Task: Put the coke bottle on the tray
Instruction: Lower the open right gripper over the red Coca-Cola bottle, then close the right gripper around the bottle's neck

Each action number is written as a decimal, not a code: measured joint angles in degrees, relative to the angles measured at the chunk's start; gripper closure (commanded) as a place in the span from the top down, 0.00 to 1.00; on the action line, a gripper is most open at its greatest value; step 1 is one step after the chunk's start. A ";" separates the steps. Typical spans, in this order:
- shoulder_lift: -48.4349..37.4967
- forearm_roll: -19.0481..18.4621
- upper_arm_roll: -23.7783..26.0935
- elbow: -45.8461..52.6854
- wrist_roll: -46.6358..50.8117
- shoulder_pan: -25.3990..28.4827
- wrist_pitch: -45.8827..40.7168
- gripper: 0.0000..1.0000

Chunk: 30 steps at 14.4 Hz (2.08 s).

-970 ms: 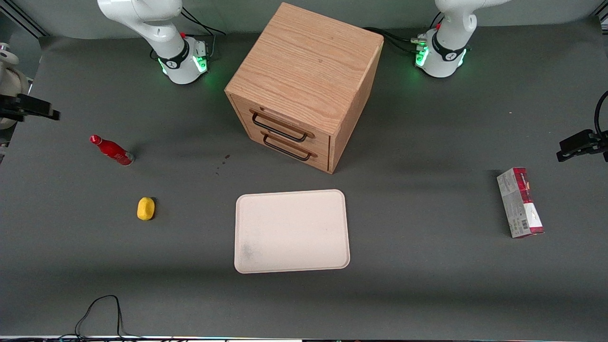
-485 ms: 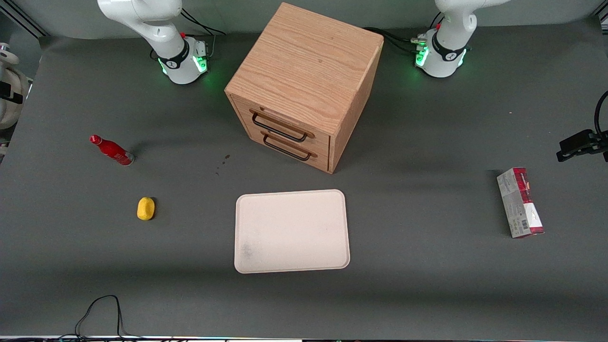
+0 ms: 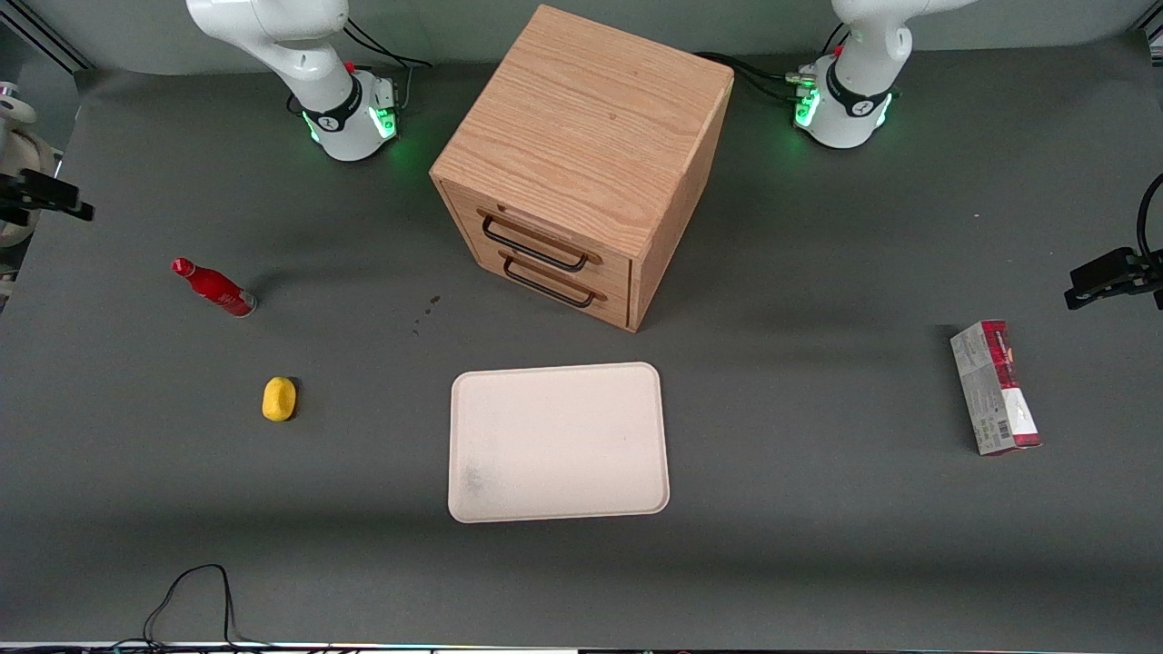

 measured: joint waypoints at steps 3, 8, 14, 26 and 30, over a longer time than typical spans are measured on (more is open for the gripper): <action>-2.69 -0.11 -1.32 -8.92 0.00 0.00 7.47 1.00; -3.35 -0.13 -2.67 -17.32 0.00 0.00 18.08 0.99; -1.06 -0.28 -3.03 -23.81 0.00 0.01 29.21 0.99; 3.17 -0.28 -3.07 -29.01 -0.01 0.02 38.70 0.97; 3.17 -0.29 -3.18 -29.35 -0.15 0.02 38.70 0.91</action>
